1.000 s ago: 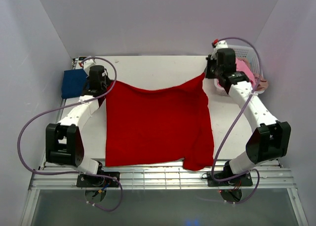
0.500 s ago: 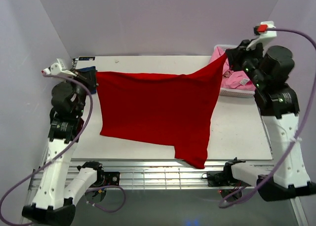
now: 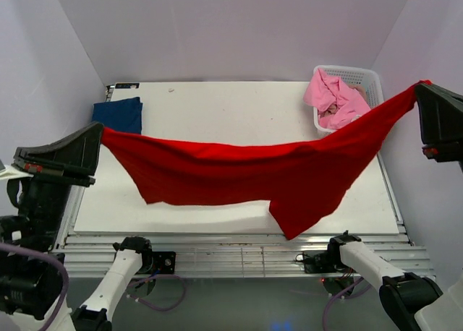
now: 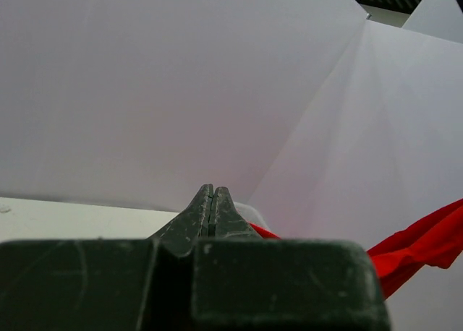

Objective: Fold and stack the t-shirts
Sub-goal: Flatten out the tshirt

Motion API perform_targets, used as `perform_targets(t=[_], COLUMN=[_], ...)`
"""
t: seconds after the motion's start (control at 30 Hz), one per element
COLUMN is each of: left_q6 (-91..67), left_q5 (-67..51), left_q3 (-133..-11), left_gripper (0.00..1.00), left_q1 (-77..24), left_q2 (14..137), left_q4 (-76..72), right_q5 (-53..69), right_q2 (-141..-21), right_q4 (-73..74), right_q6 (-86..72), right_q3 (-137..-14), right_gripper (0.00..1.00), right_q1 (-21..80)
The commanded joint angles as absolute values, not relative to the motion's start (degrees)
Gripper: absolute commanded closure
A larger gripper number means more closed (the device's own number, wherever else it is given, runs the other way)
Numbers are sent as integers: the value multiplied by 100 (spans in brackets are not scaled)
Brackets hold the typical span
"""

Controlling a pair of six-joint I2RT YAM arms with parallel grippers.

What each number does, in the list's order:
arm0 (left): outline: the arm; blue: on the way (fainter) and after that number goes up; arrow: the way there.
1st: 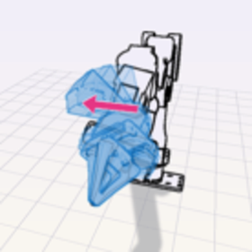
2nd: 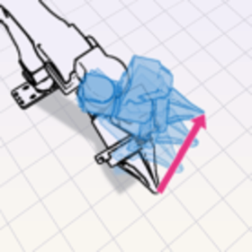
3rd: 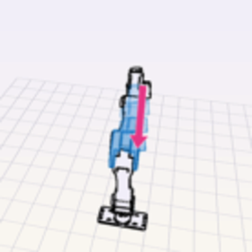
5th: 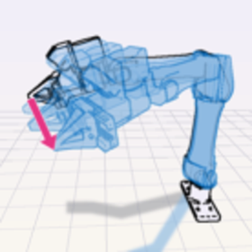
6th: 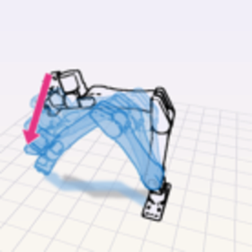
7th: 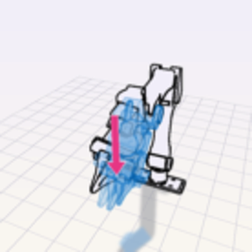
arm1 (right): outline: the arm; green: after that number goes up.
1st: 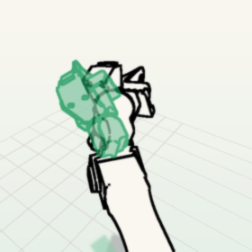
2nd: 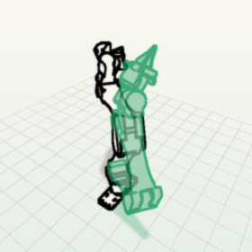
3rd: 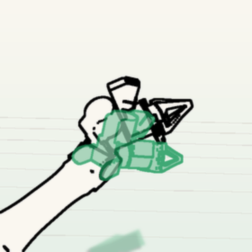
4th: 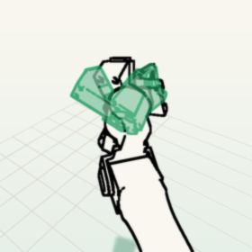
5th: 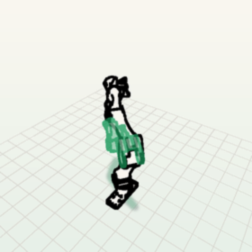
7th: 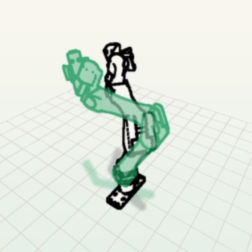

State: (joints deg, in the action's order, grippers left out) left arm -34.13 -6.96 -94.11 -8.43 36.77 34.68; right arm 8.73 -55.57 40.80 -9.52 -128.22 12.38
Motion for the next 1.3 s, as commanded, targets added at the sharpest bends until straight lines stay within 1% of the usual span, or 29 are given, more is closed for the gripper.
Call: perform_targets(t=[0.0, 0.1, 0.2, 0.23, 0.3, 0.33, 0.37, 0.47, 0.5, 0.53, 0.6, 0.63, 0.7, 0.73, 0.77, 0.8, 0.83, 0.87, 0.9, 0.93, 0.97, 1.0, 1.03, 1.1, 1.17, 1.2, 1.27], left_q6=[-3524, -3542, -3533, -3525, -3498, -3498, -3489, -3445, -3411, -3375, -3270, -3209, -3138, -3059, -3050, -3024, -2989, -2779, -2682, -2620, -2532, -2479, -2444, -2434, -2496, -2548, -2601], left_q5=[-906, -643, -344, -134, 95, 323, 412, 921, 1079, 1212, 1607, 1713, 2117, 2249, 2381, 2695, 2811, 2830, 2969, 3049, 3119, 3251, 3278, 3357, 3279, 3261, 3165], left_q3=[-9659, -9546, -8914, -8416, -7921, -7701, -7273, -6508, -6365, -6241, -6109, -6117, -6222, -6310, -6424, -6547, -6765, -6863, -6951, -7091, -7206, -7303, -7391, -7357, -7085, -6997, -6699], left_gripper=[100, 100, 100, 100, 100, 100, 100, 100, 100, 100, 100, 100, 100, 100, 100, 91, 83, 73, 55, 18, 12, 10, 7, 6, 6, 6, 6], left_q1=[-853, -853, -844, -852, -852, -844, -852, -853, -853, -853, -853, -844, -835, -826, -809, -817, -809, -809, -817, -817, -817, -817, -826, -852, -1018, -1124, -1552], left_q2=[3788, 3779, 3797, 3806, 3954, 4042, 4147, 4665, 5059, 5297, 5877, 6532, 7247, 7964, 8311, 8636, 8927, 9356, 9517, 9649, 9798, 9826, 9800, 9485, 9116, 8723, 8352], left_q4=[4130, 4140, 3851, 3710, 3271, 3148, 2842, 2015, 1795, 1375, 1065, 742, 441, 196, 124, 53, 27, -374, -517, -623, -659, -659, -694, -720, -826, -844, -835], right_q5=[984, 1002, 915, 879, 783, 739, 703, 545, 484, 466, 474, 475, 466, 448, 422, 344, 317, 264, 159, 115, 62, 35, 35, 79, 114, 201, 272], right_q2=[-5651, -5599, -5564, -5581, -5625, -5651, -5747, -6090, -6213, -6588, -7047, -7553, -8127, -8704, -9006, -9278, -9751, -9982, -10176, -10526, -10642, -10713, -10714, -10522, -9995, -9819, -9414], right_q4=[4272, 4105, 3806, 3606, 3385, 3271, 3009, 2385, 2225, 2102, 1715, 1575, 1137, 995, 863, 757, 451, 318, 203, 141, 132, 114, 79, -182, -647, -807, -940], right_q6=[-1178, -1239, -1196, -1178, -1082, -1046, -1011, -879, -862, -809, -791, -800, -800, -809, -817, -800, -774, -669, -590, -511, -371, -308, -264, -237, -237, -263, -307], right_q3=[-12911, -12719, -12166, -11790, -11358, -10912, -10681, -9865, -9705, -9599, -9387, -9352, -9316, -9325, -9343, -9404, -9413, -9430, -9474, -9614, -9685, -9712, -9677, -9397, -8695, -8457, -7992], right_gripper=[92, 92, 92, 92, 92, 92, 92, 92, 92, 92, 92, 92, 92, 92, 92, 92, 88, 78, 64, 49, 45, 43, 38, 36, 35, 23, 23], right_q1=[1222, 1222, 1222, 1222, 1222, 1222, 1222, 1222, 1222, 1222, 1213, 1213, 1213, 1213, 1213, 1213, 1222, 1213, 1213, 1213, 1213, 1213, 1222, 1222, 1213, 1213, 1222])
